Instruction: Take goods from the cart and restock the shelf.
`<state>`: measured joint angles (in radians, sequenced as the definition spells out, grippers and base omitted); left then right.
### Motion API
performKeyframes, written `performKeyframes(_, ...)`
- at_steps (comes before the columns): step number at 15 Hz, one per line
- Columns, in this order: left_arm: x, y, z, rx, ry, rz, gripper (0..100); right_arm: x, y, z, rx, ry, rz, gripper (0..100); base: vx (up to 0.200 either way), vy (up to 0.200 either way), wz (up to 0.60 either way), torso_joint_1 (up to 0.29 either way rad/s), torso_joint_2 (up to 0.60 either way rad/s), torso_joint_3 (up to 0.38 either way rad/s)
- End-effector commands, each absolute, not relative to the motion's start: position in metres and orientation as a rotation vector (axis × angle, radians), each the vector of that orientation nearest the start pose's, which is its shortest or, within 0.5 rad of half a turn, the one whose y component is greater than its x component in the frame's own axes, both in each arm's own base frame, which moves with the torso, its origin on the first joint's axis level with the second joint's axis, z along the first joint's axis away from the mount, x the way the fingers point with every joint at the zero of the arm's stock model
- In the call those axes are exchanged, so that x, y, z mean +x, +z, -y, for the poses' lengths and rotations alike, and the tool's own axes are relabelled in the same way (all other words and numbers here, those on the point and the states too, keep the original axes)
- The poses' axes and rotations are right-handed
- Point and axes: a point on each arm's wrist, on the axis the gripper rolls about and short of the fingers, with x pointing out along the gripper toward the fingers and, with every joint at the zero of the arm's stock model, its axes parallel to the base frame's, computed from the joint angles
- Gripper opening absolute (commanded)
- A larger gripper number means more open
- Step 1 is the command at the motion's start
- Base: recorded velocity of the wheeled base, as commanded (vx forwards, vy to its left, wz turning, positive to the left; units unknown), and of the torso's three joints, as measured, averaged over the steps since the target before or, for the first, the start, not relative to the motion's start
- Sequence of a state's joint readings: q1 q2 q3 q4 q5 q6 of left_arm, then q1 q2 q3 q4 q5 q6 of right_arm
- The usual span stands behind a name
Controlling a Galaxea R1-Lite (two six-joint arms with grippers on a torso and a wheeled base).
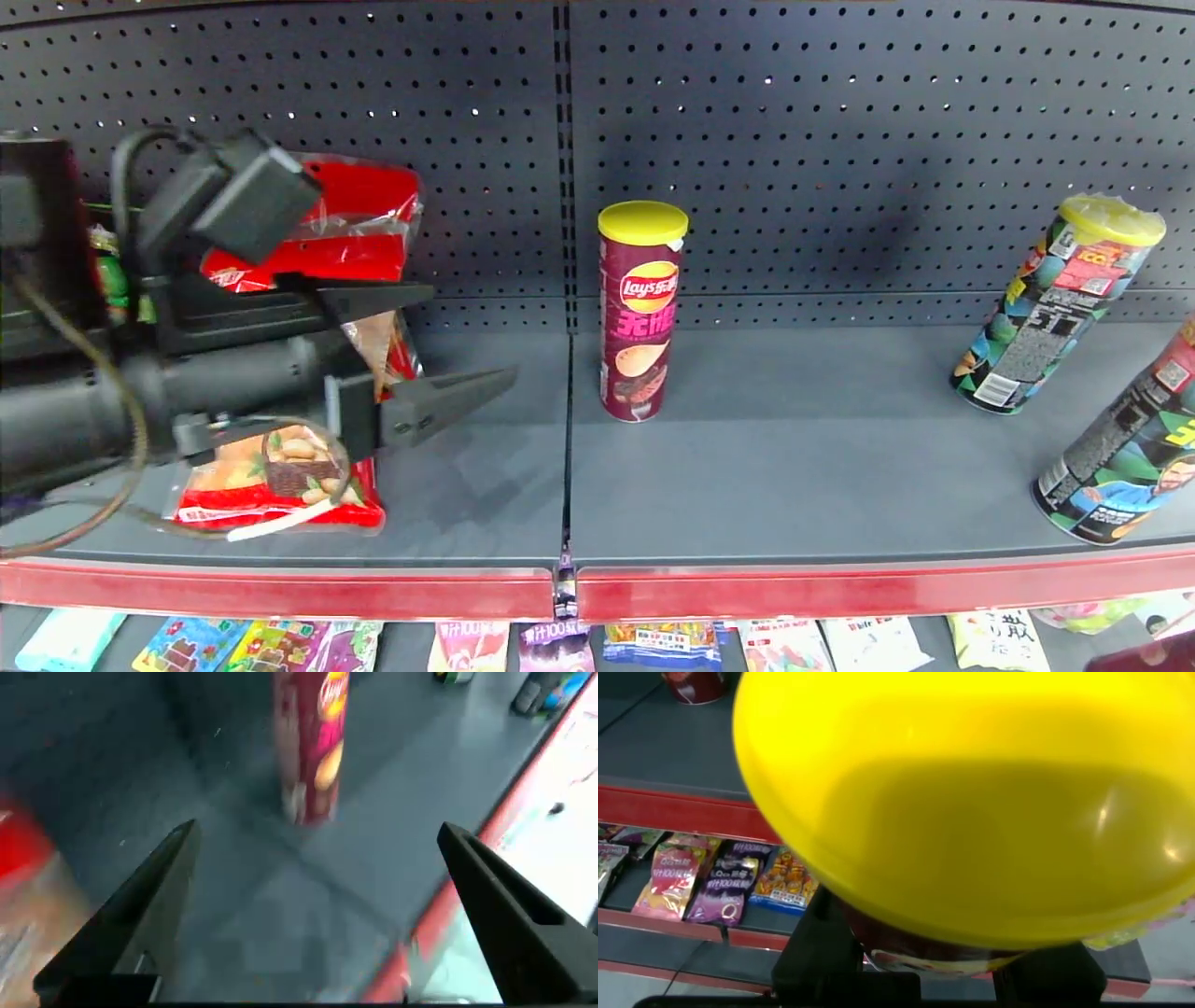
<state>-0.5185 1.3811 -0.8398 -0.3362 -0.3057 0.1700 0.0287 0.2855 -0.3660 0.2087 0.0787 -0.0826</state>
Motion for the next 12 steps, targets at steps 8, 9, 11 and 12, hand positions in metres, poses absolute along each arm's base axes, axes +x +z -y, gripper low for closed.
performKeyframes(8, 0.293, 0.227, 0.197, 0.185, -0.922, -0.156, 100, -0.014, 0.161, -0.001, -0.076, 0.113, -0.149, 0, 0.000, 0.000, 0.00, 0.000, 0.00, 0.000)
performKeyframes(9, 0.297, 0.227, 0.200, 0.184, -0.925, -0.153, 100, -0.014, 0.161, -0.001, -0.076, 0.113, -0.151, 0, 0.000, 0.000, 0.00, 0.000, 0.00, 0.000)
performKeyframes(11, 0.309, 0.227, 0.204, 0.185, -0.918, -0.139, 100, -0.014, 0.161, -0.001, -0.076, 0.113, -0.149, 0, 0.000, 0.000, 0.00, 0.000, 0.00, 0.000)
performKeyframes(12, 0.312, 0.230, 0.206, 0.187, -0.919, -0.121, 100, -0.014, 0.161, -0.001, -0.076, 0.113, -0.149, 0, 0.000, 0.000, 0.00, 0.000, 0.00, 0.000)
